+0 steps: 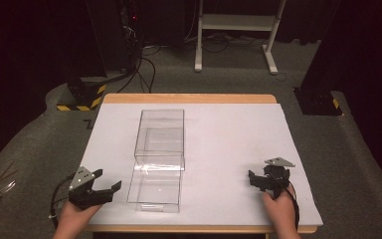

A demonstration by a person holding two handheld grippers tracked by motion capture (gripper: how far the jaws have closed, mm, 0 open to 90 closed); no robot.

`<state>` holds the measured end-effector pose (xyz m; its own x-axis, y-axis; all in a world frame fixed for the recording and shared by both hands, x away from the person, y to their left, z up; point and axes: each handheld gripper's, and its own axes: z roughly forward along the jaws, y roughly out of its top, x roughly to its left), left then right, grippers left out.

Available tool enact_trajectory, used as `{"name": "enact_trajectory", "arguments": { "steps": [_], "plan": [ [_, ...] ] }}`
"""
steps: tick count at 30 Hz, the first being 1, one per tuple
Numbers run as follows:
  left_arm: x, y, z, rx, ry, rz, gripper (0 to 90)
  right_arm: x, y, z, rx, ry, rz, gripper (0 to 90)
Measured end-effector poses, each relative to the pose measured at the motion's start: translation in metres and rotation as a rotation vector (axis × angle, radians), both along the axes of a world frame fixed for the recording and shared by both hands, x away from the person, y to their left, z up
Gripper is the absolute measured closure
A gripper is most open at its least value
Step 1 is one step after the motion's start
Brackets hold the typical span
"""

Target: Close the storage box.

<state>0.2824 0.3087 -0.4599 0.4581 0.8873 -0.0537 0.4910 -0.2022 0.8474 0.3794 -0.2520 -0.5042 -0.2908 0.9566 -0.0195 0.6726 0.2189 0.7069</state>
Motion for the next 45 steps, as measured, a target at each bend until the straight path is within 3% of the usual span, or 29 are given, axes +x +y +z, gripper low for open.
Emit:
{"name": "enact_trajectory", "arguments": {
  "steps": [12, 14, 19, 23, 28, 32, 35, 38, 45],
  "plan": [
    [-0.018, -0.013, 0.020, -0.053, -0.046, -0.069, 14.0, 0.000, 0.000, 0.000, 0.000, 0.000, 0.000, 10.8],
    [-0.020, -0.016, 0.025, -0.087, -0.052, -0.087, 13.7, 0.000, 0.000, 0.000, -0.001, 0.000, 0.000, 10.9],
    [-0.024, -0.018, 0.032, -0.114, -0.065, -0.104, 13.8, 0.000, 0.000, 0.000, -0.001, 0.000, 0.000, 10.9],
    [-0.030, -0.026, 0.033, -0.099, -0.072, -0.124, 13.9, 0.000, 0.000, 0.000, -0.001, 0.000, 0.000, 10.8],
    [-0.038, -0.032, 0.029, -0.114, -0.059, -0.140, 13.9, 0.000, 0.000, 0.000, -0.001, 0.000, 0.000, 10.8],
    [-0.043, -0.039, 0.026, -0.088, -0.044, -0.160, 13.9, 0.000, 0.000, 0.000, -0.001, 0.000, 0.000, 10.9],
    [-0.043, -0.039, 0.024, -0.089, -0.034, -0.160, 12.9, 0.000, 0.000, 0.000, -0.001, -0.001, 0.000, 10.9],
    [-0.042, -0.038, 0.021, -0.103, -0.020, -0.189, 10.6, 0.000, 0.000, 0.000, -0.001, 0.000, -0.001, 10.9],
    [-0.044, -0.043, 0.015, -0.068, -0.008, -0.218, 10.1, 0.000, 0.000, 0.000, -0.001, 0.000, 0.000, 10.9]
  ]
}}
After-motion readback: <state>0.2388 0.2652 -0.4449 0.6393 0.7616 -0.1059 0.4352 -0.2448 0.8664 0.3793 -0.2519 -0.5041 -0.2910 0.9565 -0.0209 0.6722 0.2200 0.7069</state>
